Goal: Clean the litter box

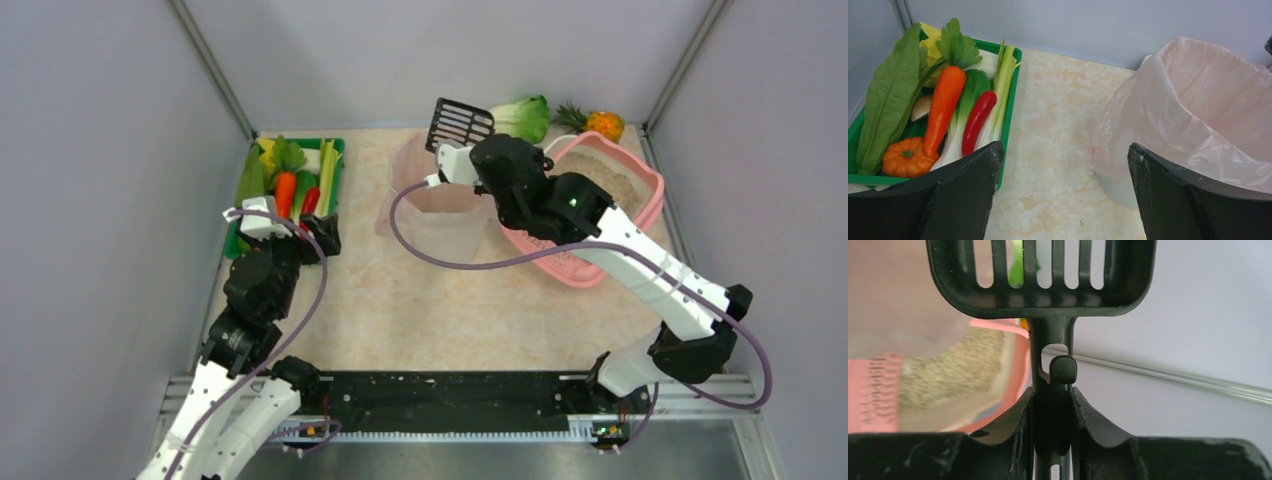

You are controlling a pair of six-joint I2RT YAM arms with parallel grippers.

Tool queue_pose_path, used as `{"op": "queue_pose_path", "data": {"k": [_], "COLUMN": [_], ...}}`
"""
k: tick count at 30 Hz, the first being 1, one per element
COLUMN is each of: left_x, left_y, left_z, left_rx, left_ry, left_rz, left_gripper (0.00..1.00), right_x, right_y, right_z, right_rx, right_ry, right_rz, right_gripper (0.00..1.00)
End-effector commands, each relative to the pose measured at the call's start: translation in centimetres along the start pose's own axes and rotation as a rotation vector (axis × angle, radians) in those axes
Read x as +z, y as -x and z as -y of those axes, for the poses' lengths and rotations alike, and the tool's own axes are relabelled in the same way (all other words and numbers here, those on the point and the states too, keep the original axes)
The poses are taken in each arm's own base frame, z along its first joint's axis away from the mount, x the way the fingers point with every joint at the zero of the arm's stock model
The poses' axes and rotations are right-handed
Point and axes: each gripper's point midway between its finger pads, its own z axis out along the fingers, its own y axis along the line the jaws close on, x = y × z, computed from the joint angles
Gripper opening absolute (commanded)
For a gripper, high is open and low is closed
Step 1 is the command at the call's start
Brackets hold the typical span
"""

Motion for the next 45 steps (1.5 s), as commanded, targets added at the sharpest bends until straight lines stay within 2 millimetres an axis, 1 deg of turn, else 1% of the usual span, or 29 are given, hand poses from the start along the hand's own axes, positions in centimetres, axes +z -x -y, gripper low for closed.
{"op": "queue_pose_path", "data": {"k": [1,3,6,11,13,17,19,22,24,26,28,31,34,37,41,45], "left_x": [0.1,0.0,-0.1,0.0,0.1,0.1,0.1,0.3,0.5,0.8,1.0,1.3,1.4,1.5,1.3,0.9], "left_y": [1.7,1.5,1.3,1.6,1.6,1.6,1.5,1.4,1.4,1.4,1.4,1.3,1.5,1.4,1.5,1.8], "left_z": [0.7,0.5,0.4,0.7,0.7,0.8,0.9,1.0,1.1,1.3,1.6,1.8,2.0,2.0,1.7,1.2], "left_rx": [-0.014,-0.009,-0.010,-0.014,-0.010,-0.010,-0.011,-0.008,-0.006,-0.009,-0.014,-0.021,-0.026,-0.024,-0.021,-0.014], "left_ry": [-0.025,-0.019,-0.016,-0.024,-0.026,-0.030,-0.031,-0.032,-0.035,-0.037,-0.042,-0.044,-0.047,-0.041,-0.027,-0.007], "left_rz": [0.056,0.048,0.043,0.048,0.045,0.041,0.039,0.032,0.025,0.017,0.013,0.001,-0.003,-0.011,-0.015,-0.009], "left_gripper": [0.99,0.99,0.99,0.99,0.99,0.99,0.99,0.99,0.99,0.99,0.99,0.99,0.99,0.99,0.99,0.99], "right_x": [-0.6,-0.8,-1.0,-1.6,-1.8,-2.2,-2.5,-2.9,-3.1,-3.0,-2.7,-1.8,-0.6,0.8,3.2,5.7], "right_y": [0.4,0.7,0.4,-0.9,-2.2,-5.7,-7.6,-10.1,-11.9,-12.9,-13.5,-13.9,-14.1,-13.9,-14.1,-15.6], "right_z": [-3.2,-3.8,-3.9,-2.3,-1.4,-0.5,-0.6,-1.4,-2.3,-3.8,-5.2,-7.5,-9.7,-11.9,-14.5,-17.2], "right_rx": [0.232,0.293,0.380,0.610,0.714,0.930,1.013,1.140,1.225,1.284,1.339,1.406,1.479,1.557,1.606,1.579], "right_ry": [0.198,0.258,0.296,0.312,0.281,0.211,0.182,0.135,0.091,0.089,0.095,0.138,0.166,0.199,0.240,0.239], "right_rz": [0.106,0.144,0.157,0.174,0.147,0.043,-0.022,-0.141,-0.240,-0.308,-0.355,-0.428,-0.512,-0.590,-0.692,-0.803], "right_gripper": [0.00,0.00,0.00,0.00,0.00,0.00,0.00,0.00,0.00,0.00,0.00,0.00,0.00,0.00,0.00,0.00]}}
